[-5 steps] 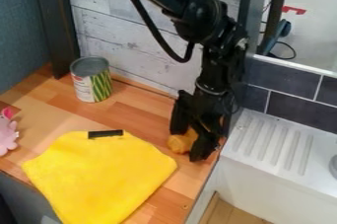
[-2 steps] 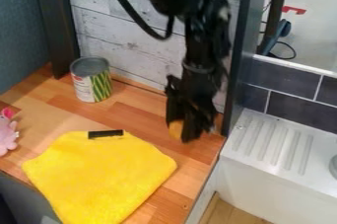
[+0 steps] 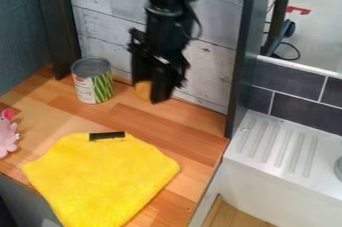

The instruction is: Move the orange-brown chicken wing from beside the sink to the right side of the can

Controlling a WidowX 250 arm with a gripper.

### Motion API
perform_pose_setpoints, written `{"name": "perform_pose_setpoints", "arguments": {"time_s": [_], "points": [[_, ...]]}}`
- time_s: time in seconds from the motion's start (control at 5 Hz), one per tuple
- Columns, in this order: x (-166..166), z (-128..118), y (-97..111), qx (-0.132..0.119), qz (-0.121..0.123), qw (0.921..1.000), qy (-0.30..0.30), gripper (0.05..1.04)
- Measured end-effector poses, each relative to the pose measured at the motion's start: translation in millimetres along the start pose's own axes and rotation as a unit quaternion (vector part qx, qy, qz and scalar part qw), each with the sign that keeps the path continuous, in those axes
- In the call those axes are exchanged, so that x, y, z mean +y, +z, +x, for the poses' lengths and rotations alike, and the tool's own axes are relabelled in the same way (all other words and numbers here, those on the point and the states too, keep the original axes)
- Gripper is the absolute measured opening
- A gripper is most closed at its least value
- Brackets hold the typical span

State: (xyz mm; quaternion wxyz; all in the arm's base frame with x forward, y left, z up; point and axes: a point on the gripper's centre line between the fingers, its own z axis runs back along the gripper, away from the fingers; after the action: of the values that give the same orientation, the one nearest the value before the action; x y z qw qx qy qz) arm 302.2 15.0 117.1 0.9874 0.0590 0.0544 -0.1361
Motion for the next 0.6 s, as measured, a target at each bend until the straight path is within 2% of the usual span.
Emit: {"name": "perform_pose_setpoints", "arguments": {"time_s": [0.2,0.4,0.6], "points": [[40.3,-10.1,2.1,-0.007,-0.012,0.9983,0.057,0.590],[64.5,-5.1,-23.2,-0.002,-0.026,0.9967,0.076,0.590],[72.3,10.7,-50.5,0.010,-0.028,0.9972,0.069,0.590]]}}
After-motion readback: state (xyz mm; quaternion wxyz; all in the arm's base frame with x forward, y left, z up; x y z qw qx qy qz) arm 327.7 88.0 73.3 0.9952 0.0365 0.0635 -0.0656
